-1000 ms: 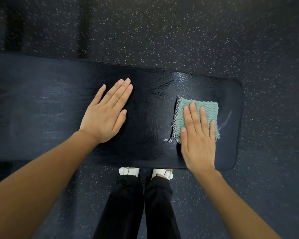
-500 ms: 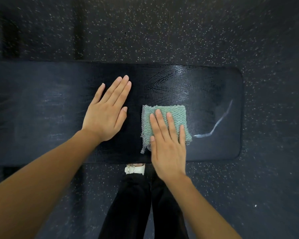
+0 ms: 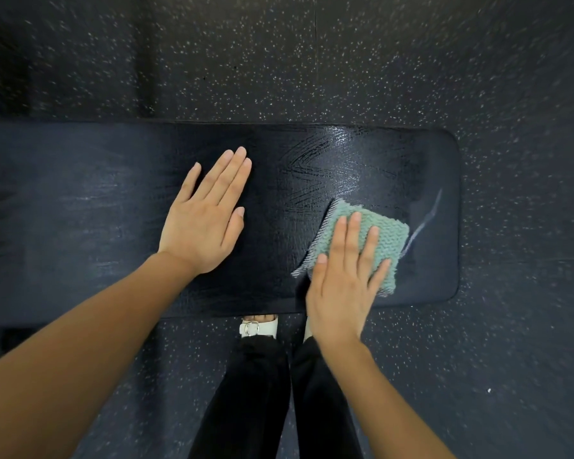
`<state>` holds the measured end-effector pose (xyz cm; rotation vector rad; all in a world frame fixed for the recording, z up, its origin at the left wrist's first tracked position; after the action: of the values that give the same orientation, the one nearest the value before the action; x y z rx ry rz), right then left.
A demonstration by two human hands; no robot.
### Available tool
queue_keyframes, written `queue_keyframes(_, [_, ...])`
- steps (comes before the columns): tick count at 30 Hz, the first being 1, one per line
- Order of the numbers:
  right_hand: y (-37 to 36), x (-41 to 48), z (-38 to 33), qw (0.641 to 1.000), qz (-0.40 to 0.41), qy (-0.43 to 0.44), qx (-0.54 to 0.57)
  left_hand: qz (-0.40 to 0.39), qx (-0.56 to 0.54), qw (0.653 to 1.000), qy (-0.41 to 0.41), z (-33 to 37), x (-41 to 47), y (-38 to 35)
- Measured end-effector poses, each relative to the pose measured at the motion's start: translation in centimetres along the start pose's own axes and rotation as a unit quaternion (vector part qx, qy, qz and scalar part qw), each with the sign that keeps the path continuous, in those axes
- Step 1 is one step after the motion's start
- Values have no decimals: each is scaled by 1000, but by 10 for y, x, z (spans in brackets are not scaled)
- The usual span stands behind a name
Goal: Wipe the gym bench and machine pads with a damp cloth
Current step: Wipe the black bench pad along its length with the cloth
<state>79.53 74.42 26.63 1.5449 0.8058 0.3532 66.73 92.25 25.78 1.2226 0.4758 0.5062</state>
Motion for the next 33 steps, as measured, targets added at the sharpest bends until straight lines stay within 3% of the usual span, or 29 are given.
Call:
queue_keyframes(6, [-11,-24,-44,991,-17,127,-30,2,3,1000,0,0,0,-1])
queue_keyframes(11, [-7,-21,-17,980,-31,190,-44,1,-2,1000,-1,0,0,-1])
queue_keyframes(18, [6,-8,54,989,-20,140,-43,8,3,1000,5,2,-2,-1])
queue_keyframes(24, [-7,-24,10,1000,13,24,-1,11,1,1000,3,2,-3,-1])
queue_keyframes(33, [-21,-57,-55,988,-22,154,-5,10,10,1000,8,2,-3,-1])
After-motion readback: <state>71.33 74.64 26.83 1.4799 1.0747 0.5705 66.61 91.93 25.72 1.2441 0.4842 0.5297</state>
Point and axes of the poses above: each hand's wrist, its own x-axis towards the middle knuckle, its own y-axis out of the back of the hand, z = x × y, the point moved 2 cm from there along x, towards the middle knuckle, and after that the axes turned 4 degrees about -x, right-handed, at the moved point
